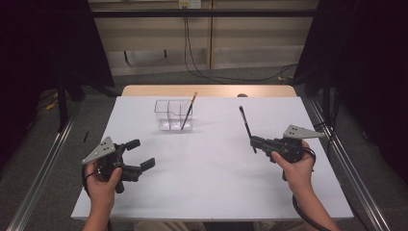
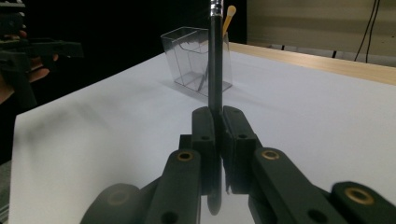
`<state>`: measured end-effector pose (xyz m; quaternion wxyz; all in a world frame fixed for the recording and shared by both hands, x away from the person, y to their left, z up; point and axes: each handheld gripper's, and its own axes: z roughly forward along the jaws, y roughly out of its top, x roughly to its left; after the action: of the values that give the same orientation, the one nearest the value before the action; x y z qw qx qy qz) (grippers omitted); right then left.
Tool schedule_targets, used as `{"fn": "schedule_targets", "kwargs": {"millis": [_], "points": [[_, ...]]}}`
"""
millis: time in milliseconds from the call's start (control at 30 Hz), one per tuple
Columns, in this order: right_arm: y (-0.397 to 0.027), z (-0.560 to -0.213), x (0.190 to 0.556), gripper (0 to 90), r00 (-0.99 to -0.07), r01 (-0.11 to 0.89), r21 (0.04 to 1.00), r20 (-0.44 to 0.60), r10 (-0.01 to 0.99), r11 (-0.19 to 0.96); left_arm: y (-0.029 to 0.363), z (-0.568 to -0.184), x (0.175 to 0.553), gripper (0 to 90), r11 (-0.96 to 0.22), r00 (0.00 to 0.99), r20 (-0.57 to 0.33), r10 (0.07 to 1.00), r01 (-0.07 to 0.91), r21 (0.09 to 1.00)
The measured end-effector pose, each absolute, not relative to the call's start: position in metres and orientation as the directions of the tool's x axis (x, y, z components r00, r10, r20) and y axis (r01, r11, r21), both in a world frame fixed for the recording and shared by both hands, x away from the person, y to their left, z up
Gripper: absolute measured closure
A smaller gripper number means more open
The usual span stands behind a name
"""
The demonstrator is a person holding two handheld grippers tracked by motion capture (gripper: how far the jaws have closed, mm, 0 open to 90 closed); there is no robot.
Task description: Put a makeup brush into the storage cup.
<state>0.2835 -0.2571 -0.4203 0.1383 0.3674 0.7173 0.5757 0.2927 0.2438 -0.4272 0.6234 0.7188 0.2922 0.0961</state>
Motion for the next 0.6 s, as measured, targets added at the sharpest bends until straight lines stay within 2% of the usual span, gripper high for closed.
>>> {"fn": "schedule_targets", "kwargs": {"millis": [600], "points": [[-0.251, -0.419, 0.283, 84.9, -0.713, 0.35, 0.936, 0.238, 0.659, 0.041, 0.208, -0.427, 0.305, 0.0, -0.057, 0.843, -0.248, 0.477, 0.311, 0.949]]}}
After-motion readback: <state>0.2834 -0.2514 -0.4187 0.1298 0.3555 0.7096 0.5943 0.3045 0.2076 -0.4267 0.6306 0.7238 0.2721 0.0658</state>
